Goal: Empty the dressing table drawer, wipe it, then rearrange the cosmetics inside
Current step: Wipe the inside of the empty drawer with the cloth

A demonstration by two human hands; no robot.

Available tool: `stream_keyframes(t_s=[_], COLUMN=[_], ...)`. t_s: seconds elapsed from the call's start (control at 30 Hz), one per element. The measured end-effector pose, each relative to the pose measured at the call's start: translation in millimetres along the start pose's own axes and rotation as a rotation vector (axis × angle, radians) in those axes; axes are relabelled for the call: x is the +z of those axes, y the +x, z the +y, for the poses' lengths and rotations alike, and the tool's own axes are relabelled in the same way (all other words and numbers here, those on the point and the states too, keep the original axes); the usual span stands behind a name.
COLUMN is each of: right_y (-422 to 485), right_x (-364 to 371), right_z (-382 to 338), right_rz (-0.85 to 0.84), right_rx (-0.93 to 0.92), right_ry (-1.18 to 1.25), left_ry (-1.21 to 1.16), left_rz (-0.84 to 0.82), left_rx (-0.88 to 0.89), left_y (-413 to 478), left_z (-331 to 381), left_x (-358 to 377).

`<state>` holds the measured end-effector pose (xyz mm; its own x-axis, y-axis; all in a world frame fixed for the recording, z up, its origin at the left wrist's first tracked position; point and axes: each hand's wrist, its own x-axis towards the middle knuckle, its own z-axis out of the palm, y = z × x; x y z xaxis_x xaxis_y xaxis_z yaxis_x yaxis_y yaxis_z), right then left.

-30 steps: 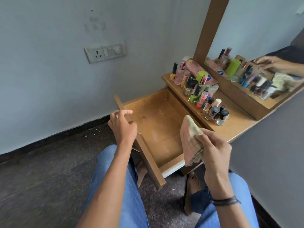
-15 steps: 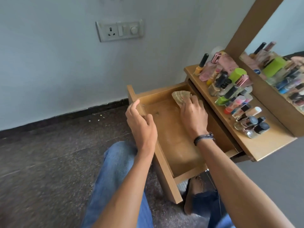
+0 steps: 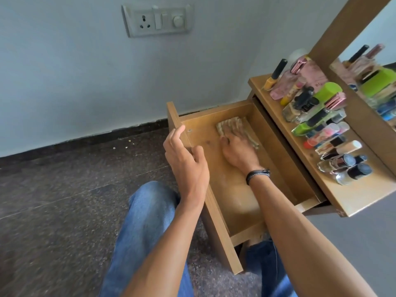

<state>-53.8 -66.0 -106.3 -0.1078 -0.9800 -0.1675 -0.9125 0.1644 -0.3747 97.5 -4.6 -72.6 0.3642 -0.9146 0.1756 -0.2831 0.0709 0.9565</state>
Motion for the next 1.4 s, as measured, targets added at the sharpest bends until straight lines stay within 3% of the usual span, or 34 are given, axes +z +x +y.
stream_keyframes(t_s=[0.23, 0.5, 0.63, 0.8, 0.97, 1.17, 1.4], right_y=[-22, -3, 11, 5, -11, -20, -20], right_x=[30, 9, -13, -14, 9, 28, 31], right_z=[-46, 0, 38, 25, -12, -39, -34], right_rz=[-0.147, -0.117, -0.036, -0.062, -0.064, -0.142, -0.136], right_rx=[-0.179, -0.228, -0.054, 0.049, -0.103, -0.161, -0.244], right_ry=[0.033, -0.083, -0.066, -0.003, 0.029, 0.016, -0.078], left_ry=[-0.02, -0.016, -0.023, -0.016, 0.02, 0.056, 0.097], left_rz=[0.013, -0.011, -0.01, -0.011, -0.005, -0.015, -0.036], left_rx=[-0.013, -0.02, -0.052, -0.076, -0.141, -0.143, -0.142], left_y=[1, 1, 0, 0, 1, 1, 1], left_z=[0, -2, -2, -2, -2, -4, 1], left_x=[0, 0, 1, 0, 1, 2, -1])
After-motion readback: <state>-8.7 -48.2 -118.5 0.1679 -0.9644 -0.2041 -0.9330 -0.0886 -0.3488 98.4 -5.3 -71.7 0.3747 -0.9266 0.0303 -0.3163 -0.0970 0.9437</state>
